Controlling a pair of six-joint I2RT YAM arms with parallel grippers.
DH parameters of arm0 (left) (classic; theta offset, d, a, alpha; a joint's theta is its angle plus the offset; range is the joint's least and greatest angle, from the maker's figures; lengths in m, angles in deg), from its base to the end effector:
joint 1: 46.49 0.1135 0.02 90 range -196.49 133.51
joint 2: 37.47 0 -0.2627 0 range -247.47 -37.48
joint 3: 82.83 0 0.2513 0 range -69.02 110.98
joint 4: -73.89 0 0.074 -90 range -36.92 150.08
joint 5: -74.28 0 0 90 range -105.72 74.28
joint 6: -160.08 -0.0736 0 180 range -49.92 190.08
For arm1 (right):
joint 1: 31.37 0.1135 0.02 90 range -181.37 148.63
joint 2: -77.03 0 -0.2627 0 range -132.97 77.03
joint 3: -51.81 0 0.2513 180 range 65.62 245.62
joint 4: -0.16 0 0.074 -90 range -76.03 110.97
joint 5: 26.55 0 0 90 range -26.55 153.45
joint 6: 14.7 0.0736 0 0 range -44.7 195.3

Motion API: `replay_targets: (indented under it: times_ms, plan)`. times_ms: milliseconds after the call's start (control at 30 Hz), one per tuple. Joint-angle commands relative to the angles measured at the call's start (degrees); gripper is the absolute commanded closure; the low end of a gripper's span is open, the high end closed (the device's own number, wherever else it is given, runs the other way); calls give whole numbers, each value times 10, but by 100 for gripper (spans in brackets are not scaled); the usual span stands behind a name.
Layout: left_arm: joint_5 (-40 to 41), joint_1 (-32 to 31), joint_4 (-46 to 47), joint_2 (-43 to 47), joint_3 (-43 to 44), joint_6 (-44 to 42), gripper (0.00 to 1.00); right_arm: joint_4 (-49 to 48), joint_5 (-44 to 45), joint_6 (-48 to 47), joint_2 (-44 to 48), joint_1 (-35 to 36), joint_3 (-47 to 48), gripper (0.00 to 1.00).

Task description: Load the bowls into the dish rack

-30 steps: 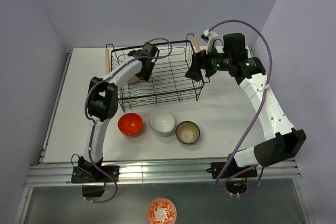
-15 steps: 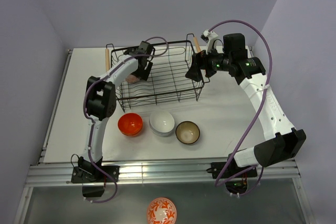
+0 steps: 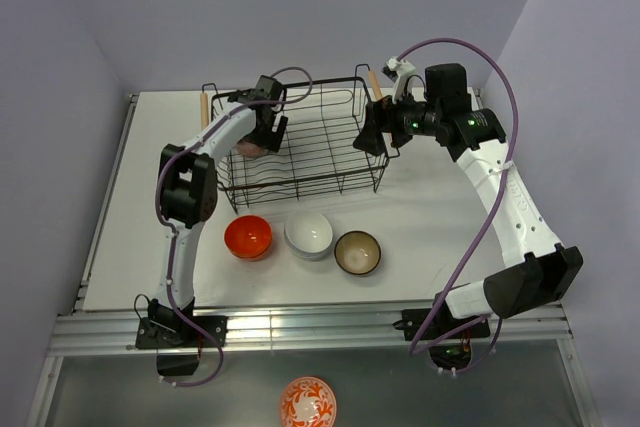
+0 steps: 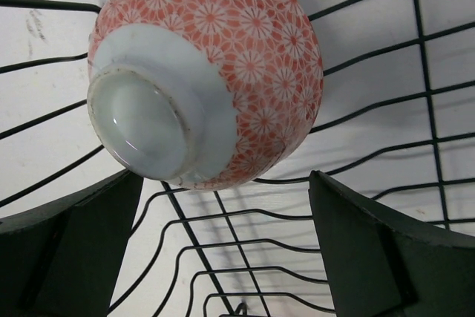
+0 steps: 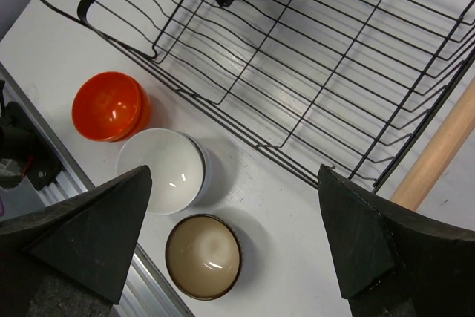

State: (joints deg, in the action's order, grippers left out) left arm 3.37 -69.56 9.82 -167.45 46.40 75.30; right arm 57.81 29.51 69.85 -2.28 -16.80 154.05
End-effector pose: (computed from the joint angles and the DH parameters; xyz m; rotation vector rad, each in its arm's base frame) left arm 0.4705 -0.1742 0.1816 0.3096 2.6067 0.2845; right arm 0.2933 0.1187 0.3926 -0.7028 2.0308 0.7339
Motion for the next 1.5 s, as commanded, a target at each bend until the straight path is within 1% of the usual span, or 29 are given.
replay_targets:
  times_ms: [0, 133, 167, 267, 367, 567, 667, 700, 767, 800, 833, 900, 933, 967, 1000, 1067, 1100, 1133, 1167, 1200, 1233, 1267, 1300, 1333, 1400, 1467]
  plan:
    - [-50, -3, 8, 49, 12, 4, 0, 0, -5, -6, -1, -4, 11, 0]
    - [-114, -3, 20, 79, -1, -3, 0, 5, -8, -8, -5, -4, 15, 0]
    - [-118, -6, 24, 85, -5, -4, 1, 9, -7, -11, -5, -4, 16, 0]
    - [-93, -17, 32, 103, -11, -6, 1, 17, -6, -18, -6, -4, 19, 0]
    - [-69, -23, 17, 102, 7, 4, 0, 24, -7, -20, -6, -4, 23, 0]
    - [-91, -23, 38, 140, -17, 0, 0, 37, 4, -26, -6, -10, 18, 0]
    - [-93, -23, 37, 137, -19, -6, 0, 42, 3, -27, -7, -15, 19, 1]
    - [-92, -23, 39, 135, -17, -14, 3, 42, 3, -26, -7, -16, 18, 2]
    - [-82, -28, 41, 131, -17, -20, 10, 39, 3, -23, -5, -16, 18, 2]
    - [-67, -29, 47, 126, -17, -27, 13, 38, 3, -22, -6, -16, 19, 3]
    - [-62, -31, 48, 125, -15, -28, 19, 38, 4, -19, -7, -16, 19, 4]
    - [-67, -36, 46, 119, -8, -28, 23, 43, 11, -20, -10, -16, 21, 7]
    - [-72, -37, 46, 119, -6, -26, 27, 61, 12, -30, -14, -16, 23, 11]
    - [-83, -37, 44, 126, -5, -25, 28, 72, 12, -38, -15, -19, 25, 14]
    - [-98, -36, 42, 132, -6, -28, 29, 84, 11, -46, -19, -21, 25, 22]
    - [-163, -36, 53, 169, -18, -36, 30, 126, 10, -83, -18, -35, 18, 28]
    - [-185, -35, 63, 187, -44, -46, 30, 140, 4, -97, -14, -41, 12, 32]
    - [-235, -33, 93, 206, -61, -46, 30, 171, -1, -128, -10, -49, 6, 33]
    - [-257, -30, 103, 242, -75, -46, 29, 188, -4, -145, -8, -57, -5, 35]
    - [-282, -29, 113, 259, -96, -50, 29, 207, -8, -162, -4, -72, -11, 37]
    - [-303, -27, 124, 273, -104, -67, 27, 244, -9, -199, -1, -76, -18, 39]
    - [-336, -24, 130, 298, -117, -68, 25, 261, -6, -217, 6, -79, -33, 41]
    - [-349, -22, 135, 311, -122, -66, 24, 276, -4, -247, 8, -80, -44, 43]
    - [-362, -19, 141, 322, -128, -65, 21, 297, -3, -256, 13, -79, -55, 43]
    - [-399, -12, 148, 349, -136, -57, 20, 307, 4, -267, 27, -75, -93, 45]
    - [-441, 3, 161, 372, -144, -22, 19, 291, 33, -260, 42, -65, -133, 49]
